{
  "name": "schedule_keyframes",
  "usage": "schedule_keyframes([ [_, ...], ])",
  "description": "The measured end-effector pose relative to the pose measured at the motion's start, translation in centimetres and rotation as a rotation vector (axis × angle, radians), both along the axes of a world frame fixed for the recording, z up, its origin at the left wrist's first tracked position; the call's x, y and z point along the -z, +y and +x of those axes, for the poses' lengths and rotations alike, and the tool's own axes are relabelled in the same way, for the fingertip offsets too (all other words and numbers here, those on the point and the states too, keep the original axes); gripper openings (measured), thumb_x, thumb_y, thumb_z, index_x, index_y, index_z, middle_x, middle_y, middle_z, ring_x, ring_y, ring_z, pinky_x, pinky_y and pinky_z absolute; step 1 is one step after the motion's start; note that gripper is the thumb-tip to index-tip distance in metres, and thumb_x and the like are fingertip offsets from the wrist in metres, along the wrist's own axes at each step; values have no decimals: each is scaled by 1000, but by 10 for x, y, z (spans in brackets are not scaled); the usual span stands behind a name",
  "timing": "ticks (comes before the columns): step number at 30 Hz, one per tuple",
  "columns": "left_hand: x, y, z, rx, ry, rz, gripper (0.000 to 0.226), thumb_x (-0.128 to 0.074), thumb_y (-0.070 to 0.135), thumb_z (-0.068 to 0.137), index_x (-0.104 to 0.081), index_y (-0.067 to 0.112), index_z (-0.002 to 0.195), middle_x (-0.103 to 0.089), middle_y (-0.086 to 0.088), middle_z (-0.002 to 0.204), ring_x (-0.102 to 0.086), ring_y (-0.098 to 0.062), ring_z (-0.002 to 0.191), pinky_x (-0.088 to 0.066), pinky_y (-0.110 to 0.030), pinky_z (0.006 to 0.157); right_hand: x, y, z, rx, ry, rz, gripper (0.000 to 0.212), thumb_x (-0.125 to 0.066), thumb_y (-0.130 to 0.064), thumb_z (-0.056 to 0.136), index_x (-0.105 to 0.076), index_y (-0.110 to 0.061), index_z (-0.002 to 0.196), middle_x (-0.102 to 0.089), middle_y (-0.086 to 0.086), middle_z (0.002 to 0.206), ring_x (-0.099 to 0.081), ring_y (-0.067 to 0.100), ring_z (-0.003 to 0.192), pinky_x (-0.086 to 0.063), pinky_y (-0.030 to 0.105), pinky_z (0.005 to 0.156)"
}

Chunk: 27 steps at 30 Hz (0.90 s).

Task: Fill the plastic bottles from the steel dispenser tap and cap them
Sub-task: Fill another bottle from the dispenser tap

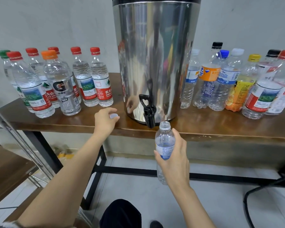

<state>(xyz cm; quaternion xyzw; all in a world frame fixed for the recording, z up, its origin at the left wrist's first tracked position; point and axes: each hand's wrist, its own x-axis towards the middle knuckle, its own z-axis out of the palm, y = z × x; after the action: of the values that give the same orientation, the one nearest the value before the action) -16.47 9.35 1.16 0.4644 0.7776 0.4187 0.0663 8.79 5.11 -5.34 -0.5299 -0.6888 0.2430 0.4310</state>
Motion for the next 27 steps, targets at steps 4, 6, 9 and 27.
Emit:
schedule_keyframes([
  [4,8,9,-1,4,72,-42,32,-70,13,91,-67,10,123,-65,-9,128,-54,-25,122,-38,-32,105,10,-1,-4,-44,1,-52,87,-77,-23,83,-23,-41,148,-41,-14,135,-56,13,111,-45,25,76],
  [6,4,6,0,-7,98,16,35,-71,15,90,-66,11,125,-63,-8,130,-53,-25,124,-37,-31,103,13,-3,-6,-68,-7,-64,87,-77,-22,83,-22,-42,147,-40,-15,132,-55,12,109,-48,27,77],
  [9,-17,-6,11,-4,129,320,28,-69,18,92,-68,11,119,-67,-4,120,-59,-20,112,-43,-29,96,12,-4,-9,-97,-13,-70,86,-76,-22,83,-22,-44,146,-40,-17,131,-54,10,108,-47,26,78],
  [27,-80,-39,69,542,502,491,32,-67,26,88,-73,10,114,-71,-1,93,-44,5,81,-48,-28,75,2,-4,-23,-225,159,-75,84,-79,-29,83,-26,-44,146,-40,-25,139,-40,-26,108,-37,8,83],
])
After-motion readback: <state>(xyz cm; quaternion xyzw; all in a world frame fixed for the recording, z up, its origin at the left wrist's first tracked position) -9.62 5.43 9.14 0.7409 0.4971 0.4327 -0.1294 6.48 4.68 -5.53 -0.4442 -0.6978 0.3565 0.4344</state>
